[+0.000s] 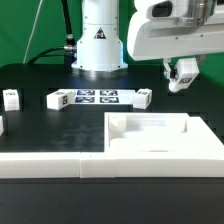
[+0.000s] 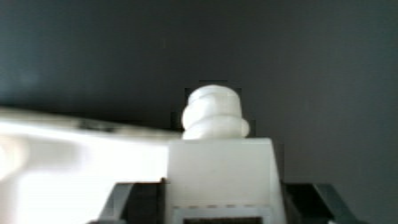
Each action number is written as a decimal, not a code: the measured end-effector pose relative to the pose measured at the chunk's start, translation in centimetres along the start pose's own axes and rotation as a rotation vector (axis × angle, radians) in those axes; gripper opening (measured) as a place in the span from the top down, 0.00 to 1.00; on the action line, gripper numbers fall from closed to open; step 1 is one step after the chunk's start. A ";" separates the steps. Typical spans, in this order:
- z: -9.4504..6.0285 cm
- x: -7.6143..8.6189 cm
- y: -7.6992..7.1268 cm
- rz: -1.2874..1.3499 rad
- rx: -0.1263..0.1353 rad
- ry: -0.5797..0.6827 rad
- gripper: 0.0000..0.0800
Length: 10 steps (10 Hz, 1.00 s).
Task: Assemble one leg
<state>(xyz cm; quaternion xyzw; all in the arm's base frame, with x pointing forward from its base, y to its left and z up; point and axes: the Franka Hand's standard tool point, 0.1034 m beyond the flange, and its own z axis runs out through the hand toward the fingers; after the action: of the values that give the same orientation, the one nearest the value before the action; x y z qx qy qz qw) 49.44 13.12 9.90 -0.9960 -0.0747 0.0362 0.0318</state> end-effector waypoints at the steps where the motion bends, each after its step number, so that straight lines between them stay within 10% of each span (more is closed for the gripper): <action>1: 0.1 -0.2 0.1 -0.001 -0.002 0.074 0.64; 6: -1.8 6.5 2.2 -0.064 -0.017 0.537 0.64; 10: -1.3 8.4 2.7 -0.083 -0.025 0.576 0.64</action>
Offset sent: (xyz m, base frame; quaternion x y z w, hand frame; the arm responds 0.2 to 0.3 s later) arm 0.0502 -0.0043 0.0041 0.0259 0.2571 -0.0409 0.9652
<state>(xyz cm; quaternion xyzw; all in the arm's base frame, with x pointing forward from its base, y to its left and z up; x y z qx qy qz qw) 58.21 11.66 10.49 -0.9616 -0.1039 -0.2505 0.0411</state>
